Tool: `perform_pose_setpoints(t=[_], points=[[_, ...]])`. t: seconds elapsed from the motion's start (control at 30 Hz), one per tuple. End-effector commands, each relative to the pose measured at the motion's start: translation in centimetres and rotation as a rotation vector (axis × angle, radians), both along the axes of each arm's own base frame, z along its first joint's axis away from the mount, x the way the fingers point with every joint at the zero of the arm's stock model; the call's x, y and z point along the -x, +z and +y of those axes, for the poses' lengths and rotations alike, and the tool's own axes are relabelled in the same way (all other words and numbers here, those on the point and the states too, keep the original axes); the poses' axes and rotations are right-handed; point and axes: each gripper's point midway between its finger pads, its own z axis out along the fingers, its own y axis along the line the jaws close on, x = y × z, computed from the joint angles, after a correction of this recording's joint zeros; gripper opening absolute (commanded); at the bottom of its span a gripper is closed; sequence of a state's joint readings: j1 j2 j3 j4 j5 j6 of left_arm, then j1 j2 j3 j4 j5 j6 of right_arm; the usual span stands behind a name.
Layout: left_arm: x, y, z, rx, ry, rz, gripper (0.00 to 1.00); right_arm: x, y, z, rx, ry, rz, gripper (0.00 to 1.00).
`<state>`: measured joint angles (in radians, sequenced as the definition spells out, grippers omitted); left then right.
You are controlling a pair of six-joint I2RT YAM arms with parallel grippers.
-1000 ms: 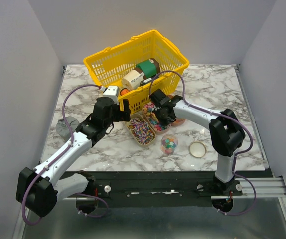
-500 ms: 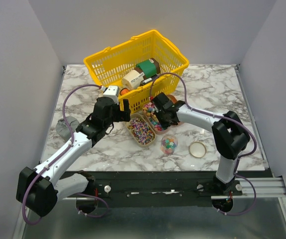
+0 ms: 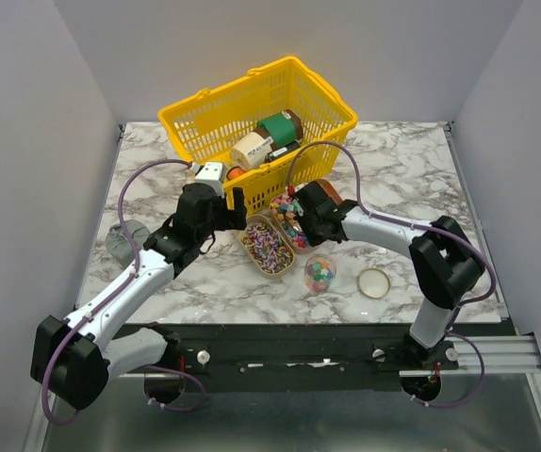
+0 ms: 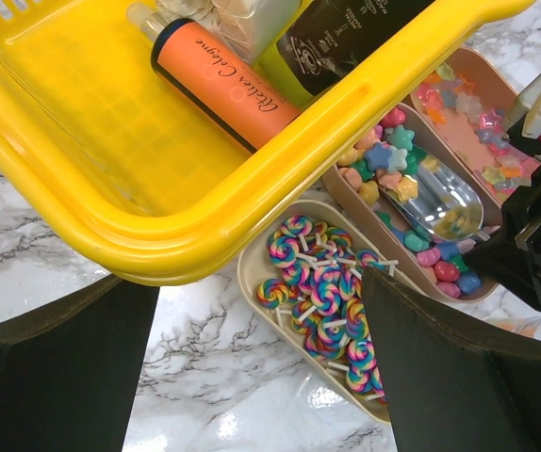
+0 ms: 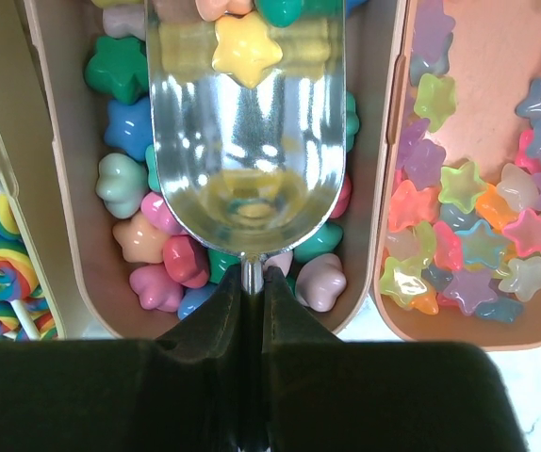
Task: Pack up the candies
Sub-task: Scoop the fake candies from the storage box.
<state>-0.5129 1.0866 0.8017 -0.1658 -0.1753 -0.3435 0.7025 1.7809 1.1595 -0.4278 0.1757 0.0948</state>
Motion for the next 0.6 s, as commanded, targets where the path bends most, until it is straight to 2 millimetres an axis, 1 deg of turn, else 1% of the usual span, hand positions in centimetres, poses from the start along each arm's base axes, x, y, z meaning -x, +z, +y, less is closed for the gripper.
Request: perform_pose_setpoints(t=[0.0, 0.07, 0.1, 0.17, 0.23, 0.3, 0.37, 0.57], points=[[-0.2, 0.3, 0.5, -0.017, 0.026, -0.023, 0.99, -0.1, 0.5, -1.2, 0.008, -0.007, -0.043, 0.01], [-0.2, 0.3, 0.5, -0.018, 0.027, -0.023, 0.99, 0.2, 0.4, -1.4, 0.006, -0.002, -0.041, 0.01], [-0.2, 0.2, 0.5, -0.018, 0.026, -0.022, 0.99, 0.2, 0.8, -1.4, -0.003, -0.001, -0.055, 0.01], [-0.2, 0.2, 0.5, -0.018, 0.026, -0.022, 0.99, 0.5, 0.9, -1.7, -0.002, -0.002, -0.06, 0.01], [-0.2, 0.2, 0.5, -0.019, 0.025, -0.022, 0.99, 0.4, 1.7, -1.7, -0.014, -0.005, -0.085, 0.01], [-0.2, 0.2, 0.5, -0.018, 0.024, -0.02, 0.99, 0.6, 1.8, -2.0, -0.015, -0.006, -0.092, 0.01], [-0.2, 0.1, 0.5, -0.018, 0.025, -0.018, 0.99, 0.6, 2.4, -2.0, -0.024, -0.001, -0.112, 0.01], [-0.2, 0.2, 0.5, -0.017, 0.025, -0.02, 0.99, 0.8, 3.1, -2.1, -0.057, 0.013, -0.15, 0.01]])
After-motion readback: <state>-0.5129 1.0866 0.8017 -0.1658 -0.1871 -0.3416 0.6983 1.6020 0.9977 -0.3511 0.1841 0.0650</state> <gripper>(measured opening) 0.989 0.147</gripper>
